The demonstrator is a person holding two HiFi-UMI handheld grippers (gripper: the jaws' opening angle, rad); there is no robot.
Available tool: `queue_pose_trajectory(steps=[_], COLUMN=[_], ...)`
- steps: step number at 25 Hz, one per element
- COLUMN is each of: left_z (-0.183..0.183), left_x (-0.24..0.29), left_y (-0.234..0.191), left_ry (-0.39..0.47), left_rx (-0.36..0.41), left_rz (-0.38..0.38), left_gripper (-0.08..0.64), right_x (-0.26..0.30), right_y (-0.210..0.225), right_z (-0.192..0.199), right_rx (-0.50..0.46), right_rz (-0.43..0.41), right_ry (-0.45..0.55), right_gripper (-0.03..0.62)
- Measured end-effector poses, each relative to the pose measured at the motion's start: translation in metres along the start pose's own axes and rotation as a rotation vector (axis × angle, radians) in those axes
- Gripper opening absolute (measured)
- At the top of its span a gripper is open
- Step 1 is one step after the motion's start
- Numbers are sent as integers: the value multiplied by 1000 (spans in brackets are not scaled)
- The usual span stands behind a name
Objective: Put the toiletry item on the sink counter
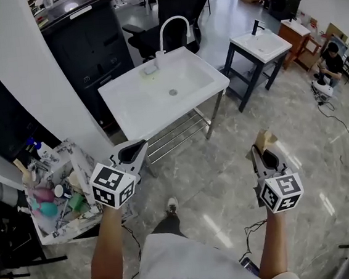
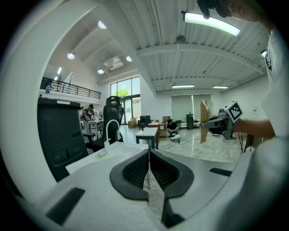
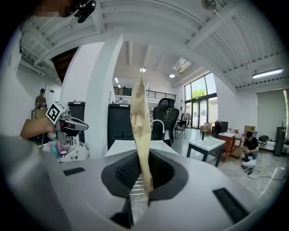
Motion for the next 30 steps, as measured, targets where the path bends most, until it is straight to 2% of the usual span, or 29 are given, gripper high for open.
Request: queue_pose_trajectory(steps=[5,10,18,25,30], left_z=[-4,4,17,42,57], left_x=[47,70,75,77,94], left_y=[-74,-133,-198,-229,-256], left_ry=[4,8,13,-20,-61], left_rx=[-2,-25,-70,-104,-124], left_rz=[36,32,-40,-114,-199], left_gripper=[15,15,15,15,15], right_x=[87,156,228,306,371], right_y=[-9,-22,-47,-63,-54], right_z=[-26,-30,-31,-17,8], right_rx=[-18,-5,-4,61,138], right_rz=[-5,-19,-99,-212,-289], right_ry=[21,7,-40,-54,-89], right_gripper=[29,29,29,31,31])
Point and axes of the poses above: the fingertips, and each gripper's own axes: x forward along the fingers, y to its right, z out of its underside, the point moved 3 cm from there along -x, backward along the fingers, and after that the axes turned 11 degrees about y, right-handed, at the moved point
